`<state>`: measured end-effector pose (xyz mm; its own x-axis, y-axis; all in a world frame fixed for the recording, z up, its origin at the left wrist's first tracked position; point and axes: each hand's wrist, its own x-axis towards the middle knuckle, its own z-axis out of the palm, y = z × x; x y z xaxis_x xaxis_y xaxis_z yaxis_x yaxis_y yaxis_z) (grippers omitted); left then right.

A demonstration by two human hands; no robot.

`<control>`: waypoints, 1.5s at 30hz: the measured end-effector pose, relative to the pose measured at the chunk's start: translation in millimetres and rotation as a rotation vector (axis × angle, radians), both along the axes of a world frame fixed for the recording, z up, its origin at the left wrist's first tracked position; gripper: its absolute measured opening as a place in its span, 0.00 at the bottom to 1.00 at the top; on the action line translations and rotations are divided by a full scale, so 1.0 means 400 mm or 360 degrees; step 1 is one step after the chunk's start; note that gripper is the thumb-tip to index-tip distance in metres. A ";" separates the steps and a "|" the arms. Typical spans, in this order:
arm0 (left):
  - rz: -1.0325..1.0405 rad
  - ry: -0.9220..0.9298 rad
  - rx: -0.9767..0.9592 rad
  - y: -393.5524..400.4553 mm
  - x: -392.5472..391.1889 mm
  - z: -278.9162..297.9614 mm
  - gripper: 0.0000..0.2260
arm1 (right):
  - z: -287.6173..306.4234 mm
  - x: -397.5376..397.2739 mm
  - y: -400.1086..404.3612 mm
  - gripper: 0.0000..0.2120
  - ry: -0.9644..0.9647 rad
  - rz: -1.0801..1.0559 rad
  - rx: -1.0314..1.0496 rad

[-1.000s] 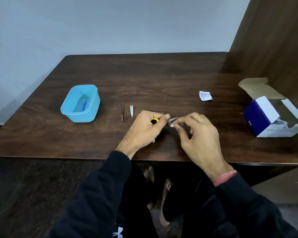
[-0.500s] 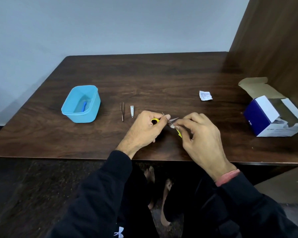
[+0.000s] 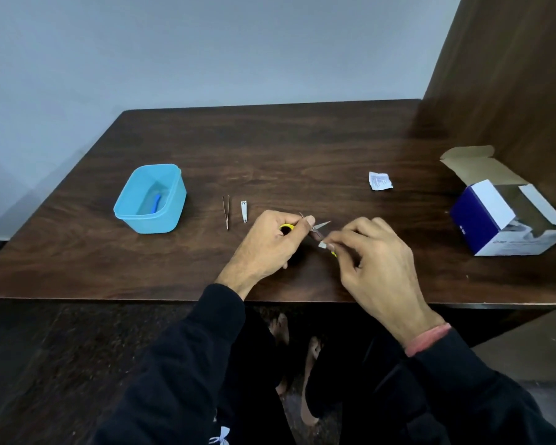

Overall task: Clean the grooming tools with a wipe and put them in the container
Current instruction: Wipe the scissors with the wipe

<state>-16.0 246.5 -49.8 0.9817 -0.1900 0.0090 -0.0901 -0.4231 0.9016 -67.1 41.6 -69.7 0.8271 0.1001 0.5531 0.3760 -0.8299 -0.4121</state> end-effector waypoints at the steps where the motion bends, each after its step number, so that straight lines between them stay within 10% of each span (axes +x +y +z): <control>1: 0.0013 0.0008 0.0006 -0.001 0.000 0.000 0.17 | -0.004 -0.007 -0.008 0.06 0.0013 -0.0016 -0.0007; 45: 0.0058 -0.0062 0.0036 -0.002 0.000 -0.002 0.15 | 0.002 0.023 -0.004 0.06 0.0025 0.0232 -0.0043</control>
